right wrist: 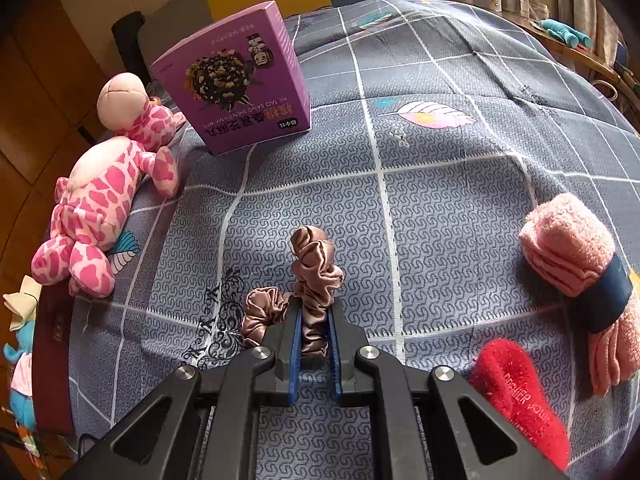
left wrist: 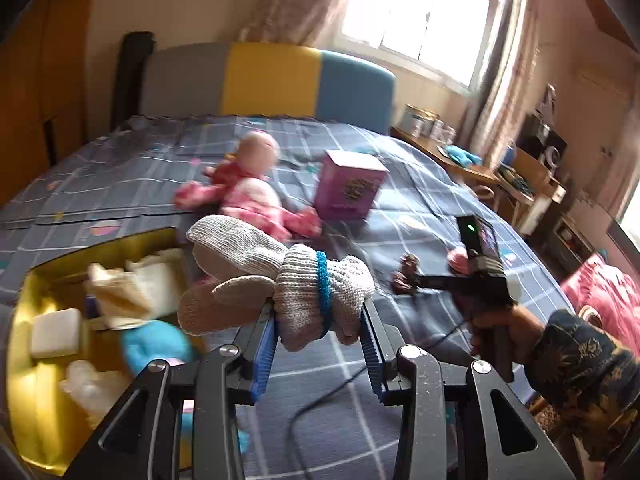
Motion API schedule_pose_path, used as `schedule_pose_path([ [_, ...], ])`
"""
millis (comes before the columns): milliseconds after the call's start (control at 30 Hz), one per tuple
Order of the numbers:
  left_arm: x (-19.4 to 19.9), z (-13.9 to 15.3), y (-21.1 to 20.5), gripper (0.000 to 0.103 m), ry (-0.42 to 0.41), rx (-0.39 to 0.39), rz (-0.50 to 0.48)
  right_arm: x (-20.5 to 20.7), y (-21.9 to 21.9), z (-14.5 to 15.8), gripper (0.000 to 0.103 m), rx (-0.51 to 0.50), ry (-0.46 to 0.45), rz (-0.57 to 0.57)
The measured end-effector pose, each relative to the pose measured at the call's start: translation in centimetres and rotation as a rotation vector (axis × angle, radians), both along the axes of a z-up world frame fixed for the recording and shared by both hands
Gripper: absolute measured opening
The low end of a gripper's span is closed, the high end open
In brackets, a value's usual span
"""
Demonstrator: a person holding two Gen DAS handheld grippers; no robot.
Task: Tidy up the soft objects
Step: 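Carry the gloves into the gold tray and open the left tool while the right holds the scrunchie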
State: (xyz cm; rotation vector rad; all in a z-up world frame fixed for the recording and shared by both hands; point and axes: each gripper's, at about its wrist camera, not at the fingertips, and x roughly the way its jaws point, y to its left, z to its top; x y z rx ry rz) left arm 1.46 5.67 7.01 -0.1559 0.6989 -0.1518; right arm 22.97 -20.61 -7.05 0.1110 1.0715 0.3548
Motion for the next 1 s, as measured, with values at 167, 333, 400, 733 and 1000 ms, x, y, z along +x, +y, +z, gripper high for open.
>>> schedule_pose_path([
  [167, -2.3, 1.5, 6.2, 0.04, -0.027, -0.016, 0.163, -0.2, 0.7, 0.1, 0.01, -0.048, -0.025, 0.021],
  [333, -4.7, 0.3, 12.7, 0.04, 0.009, 0.012, 0.351, -0.3, 1.0, 0.1, 0.01, -0.078, -0.044, 0.03],
  [400, -5.7, -1.1, 15.1, 0.04, 0.052, 0.022, 0.42, -0.4, 1.0, 0.2, 0.01, -0.087, -0.05, 0.034],
  [733, -6.9, -7.7, 21.9, 0.04, 0.231, 0.028, 0.557, -0.6, 1.2, 0.3, 0.01, -0.102, -0.059, 0.038],
  [1000, -2.5, -10.3, 23.1, 0.04, 0.322, -0.006, 0.559, -0.8, 1.1, 0.4, 0.01, -0.107, -0.061, 0.041],
])
